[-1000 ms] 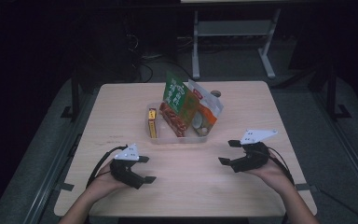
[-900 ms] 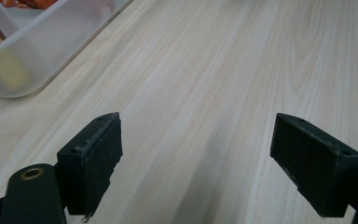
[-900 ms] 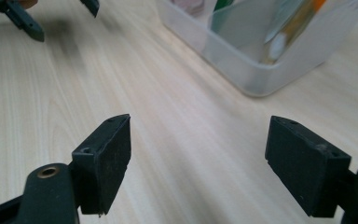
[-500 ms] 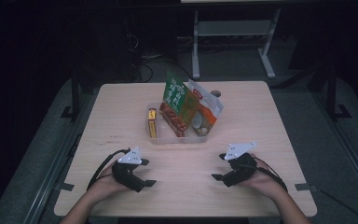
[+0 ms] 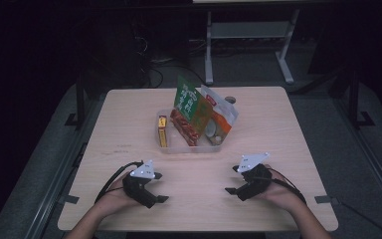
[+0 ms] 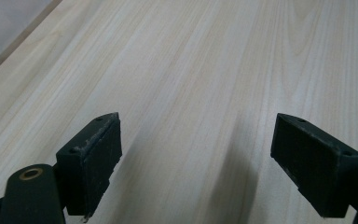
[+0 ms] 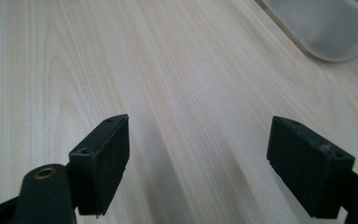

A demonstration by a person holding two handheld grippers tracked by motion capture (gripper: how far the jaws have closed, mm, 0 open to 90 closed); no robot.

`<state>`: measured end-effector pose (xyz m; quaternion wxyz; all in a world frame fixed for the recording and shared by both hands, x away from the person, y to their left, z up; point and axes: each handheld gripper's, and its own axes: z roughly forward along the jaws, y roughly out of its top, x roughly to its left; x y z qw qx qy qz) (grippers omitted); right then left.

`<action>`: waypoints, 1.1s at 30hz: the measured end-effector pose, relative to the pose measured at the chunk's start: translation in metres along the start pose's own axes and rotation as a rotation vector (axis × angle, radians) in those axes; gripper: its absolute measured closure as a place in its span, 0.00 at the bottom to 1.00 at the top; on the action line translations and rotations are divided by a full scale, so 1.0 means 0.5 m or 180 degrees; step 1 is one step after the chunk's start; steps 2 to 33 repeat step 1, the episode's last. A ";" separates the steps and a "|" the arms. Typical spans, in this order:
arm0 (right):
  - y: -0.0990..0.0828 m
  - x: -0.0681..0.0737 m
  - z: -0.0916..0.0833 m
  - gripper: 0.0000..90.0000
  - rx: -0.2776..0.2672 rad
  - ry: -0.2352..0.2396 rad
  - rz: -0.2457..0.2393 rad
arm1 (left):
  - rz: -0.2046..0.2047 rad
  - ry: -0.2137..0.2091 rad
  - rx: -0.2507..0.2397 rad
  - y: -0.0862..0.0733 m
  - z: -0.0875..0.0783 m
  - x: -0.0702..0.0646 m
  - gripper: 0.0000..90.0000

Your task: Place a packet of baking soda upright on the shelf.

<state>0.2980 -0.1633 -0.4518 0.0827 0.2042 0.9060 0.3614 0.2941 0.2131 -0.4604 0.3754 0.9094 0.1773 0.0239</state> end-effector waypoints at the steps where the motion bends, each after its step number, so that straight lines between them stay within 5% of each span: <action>1: 0.000 0.001 -0.002 0.23 -0.0023 0.0002 0.0030 | -0.0002 -0.0007 -0.0006 0.001 0.000 0.000 0.17; 33: 0.000 0.001 -0.002 0.23 -0.0023 0.0002 0.0030 | -0.0002 -0.0007 -0.0006 0.001 0.000 0.000 0.17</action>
